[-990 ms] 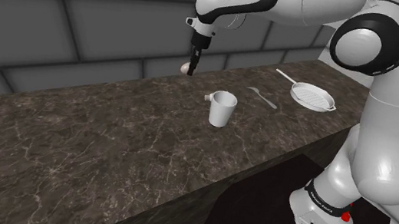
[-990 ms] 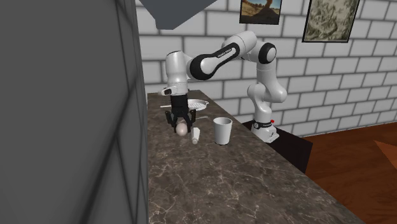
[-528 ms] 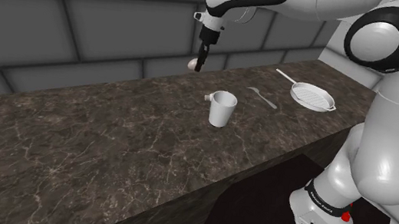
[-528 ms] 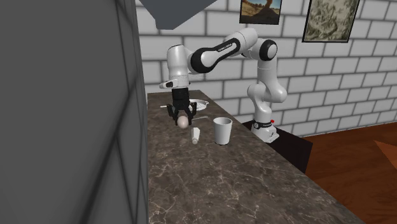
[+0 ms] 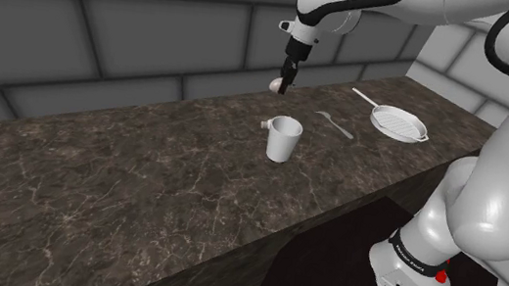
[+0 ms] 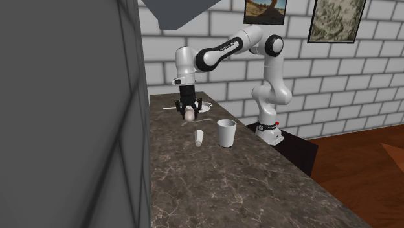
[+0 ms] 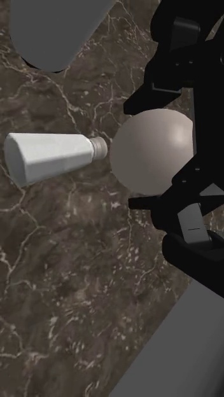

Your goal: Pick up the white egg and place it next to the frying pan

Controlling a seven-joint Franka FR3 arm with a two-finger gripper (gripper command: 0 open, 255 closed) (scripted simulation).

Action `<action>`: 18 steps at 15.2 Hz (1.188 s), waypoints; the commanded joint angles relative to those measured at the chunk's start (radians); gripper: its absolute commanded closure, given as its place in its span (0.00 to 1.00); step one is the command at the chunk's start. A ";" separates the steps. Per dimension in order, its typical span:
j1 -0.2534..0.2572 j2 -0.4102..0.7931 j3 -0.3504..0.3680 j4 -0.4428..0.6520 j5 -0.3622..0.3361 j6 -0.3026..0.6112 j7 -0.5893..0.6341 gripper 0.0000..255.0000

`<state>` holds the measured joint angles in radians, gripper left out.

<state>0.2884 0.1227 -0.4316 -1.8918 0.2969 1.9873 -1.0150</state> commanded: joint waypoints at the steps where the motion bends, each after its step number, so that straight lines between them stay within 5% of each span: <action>1: -0.015 -0.049 -0.018 -0.055 -0.020 0.004 -0.029 1.00; 18: -0.194 -0.280 -0.202 -0.268 -0.178 -0.041 -0.316 1.00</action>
<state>0.1058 -0.1413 -0.6246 -2.1536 0.1324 1.9557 -1.3168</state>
